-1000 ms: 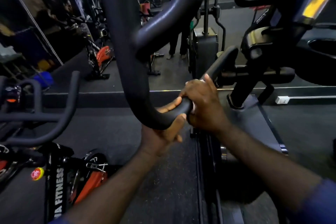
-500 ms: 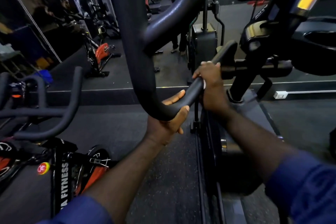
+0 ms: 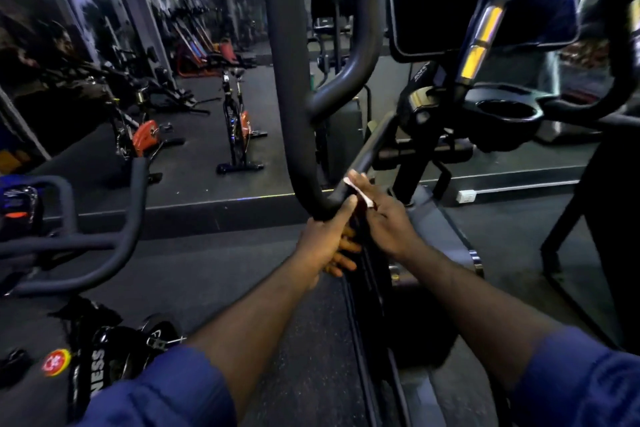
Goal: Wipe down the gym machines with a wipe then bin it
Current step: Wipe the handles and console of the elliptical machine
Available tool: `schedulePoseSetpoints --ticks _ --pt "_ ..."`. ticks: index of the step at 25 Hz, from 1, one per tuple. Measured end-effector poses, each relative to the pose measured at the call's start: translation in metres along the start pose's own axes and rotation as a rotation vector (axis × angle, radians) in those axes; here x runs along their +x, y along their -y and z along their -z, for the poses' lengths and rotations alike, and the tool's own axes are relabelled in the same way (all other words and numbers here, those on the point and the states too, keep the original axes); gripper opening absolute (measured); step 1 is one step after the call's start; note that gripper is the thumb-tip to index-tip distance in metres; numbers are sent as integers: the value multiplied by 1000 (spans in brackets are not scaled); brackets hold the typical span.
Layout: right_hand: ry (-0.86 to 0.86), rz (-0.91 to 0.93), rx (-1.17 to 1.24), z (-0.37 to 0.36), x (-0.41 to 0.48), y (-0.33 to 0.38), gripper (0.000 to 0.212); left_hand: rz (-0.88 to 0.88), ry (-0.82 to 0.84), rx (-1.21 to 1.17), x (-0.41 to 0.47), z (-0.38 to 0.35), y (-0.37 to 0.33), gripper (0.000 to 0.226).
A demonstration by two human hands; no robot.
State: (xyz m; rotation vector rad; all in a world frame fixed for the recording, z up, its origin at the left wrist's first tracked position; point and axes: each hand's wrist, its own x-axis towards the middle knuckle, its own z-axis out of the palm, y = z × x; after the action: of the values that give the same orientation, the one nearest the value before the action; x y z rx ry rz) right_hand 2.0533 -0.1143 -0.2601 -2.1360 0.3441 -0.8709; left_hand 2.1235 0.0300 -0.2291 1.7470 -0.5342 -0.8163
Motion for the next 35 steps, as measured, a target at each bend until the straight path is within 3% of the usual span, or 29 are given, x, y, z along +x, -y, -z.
schedulePoseSetpoints --ticks 2,4,9,14,20,26,31,34,35 --pt "-8 -110 108 7 -18 20 52 37 109 -41 -10 -9 -7 81" --pt "-88 -160 100 18 -30 36 48 -27 160 -95 -16 -20 -19 77" --pt "-359 -154 -19 88 -36 66 4 -142 205 -173 -29 -54 -64 70" --pt "-418 -155 118 159 -27 63 8 -306 189 -191 -1 -78 -117 66" --pt "-509 -195 341 218 6 33 11 -538 -90 -118 49 -121 -177 36" --pt "-594 -266 527 259 69 -2 6 -476 -18 -376 106 -137 -214 44" --pt "-630 -219 387 269 147 -1 12 -561 -320 -350 148 -134 -257 38" --pt "-696 -116 183 272 201 4 7 -490 -614 -329 183 -119 -279 30" --pt "-691 -78 78 271 217 11 7 -464 -645 -357 198 -115 -283 29"
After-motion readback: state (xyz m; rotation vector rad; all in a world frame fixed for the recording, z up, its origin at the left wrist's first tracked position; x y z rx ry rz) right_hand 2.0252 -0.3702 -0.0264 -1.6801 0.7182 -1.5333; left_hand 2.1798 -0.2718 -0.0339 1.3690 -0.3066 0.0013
